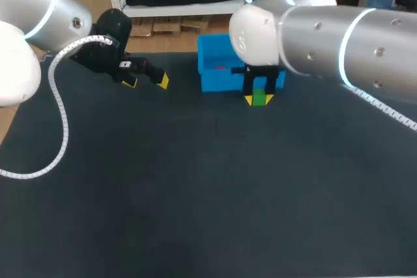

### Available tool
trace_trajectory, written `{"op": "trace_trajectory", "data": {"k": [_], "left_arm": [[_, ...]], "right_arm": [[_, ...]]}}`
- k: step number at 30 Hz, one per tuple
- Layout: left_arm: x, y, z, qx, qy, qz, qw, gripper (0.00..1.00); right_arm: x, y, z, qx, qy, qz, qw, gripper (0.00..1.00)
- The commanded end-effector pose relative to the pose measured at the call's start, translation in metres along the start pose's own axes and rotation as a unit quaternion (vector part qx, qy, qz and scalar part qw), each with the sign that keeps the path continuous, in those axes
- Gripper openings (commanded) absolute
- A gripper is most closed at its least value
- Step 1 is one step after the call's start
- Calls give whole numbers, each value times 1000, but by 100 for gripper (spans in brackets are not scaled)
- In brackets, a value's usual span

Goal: Use the left arm to pick the red cube and place it into the blue plastic box first, then use the right arm to grasp the green cube and put it into the same blue plastic box after the first action is fully finished.

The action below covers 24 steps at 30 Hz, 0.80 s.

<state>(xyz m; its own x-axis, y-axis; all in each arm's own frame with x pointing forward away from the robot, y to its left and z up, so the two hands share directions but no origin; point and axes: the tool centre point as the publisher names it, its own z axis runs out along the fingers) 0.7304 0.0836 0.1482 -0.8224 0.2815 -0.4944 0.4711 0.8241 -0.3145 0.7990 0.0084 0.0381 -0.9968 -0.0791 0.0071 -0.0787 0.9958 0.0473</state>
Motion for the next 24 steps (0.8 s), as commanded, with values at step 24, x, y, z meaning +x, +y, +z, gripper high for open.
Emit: {"op": "trace_trajectory", "data": {"k": [24], "left_arm": [[0, 0, 0, 1, 0, 0, 1000, 100]], "right_arm": [[25, -23, -81, -28, -85, -41, 995, 0]]}}
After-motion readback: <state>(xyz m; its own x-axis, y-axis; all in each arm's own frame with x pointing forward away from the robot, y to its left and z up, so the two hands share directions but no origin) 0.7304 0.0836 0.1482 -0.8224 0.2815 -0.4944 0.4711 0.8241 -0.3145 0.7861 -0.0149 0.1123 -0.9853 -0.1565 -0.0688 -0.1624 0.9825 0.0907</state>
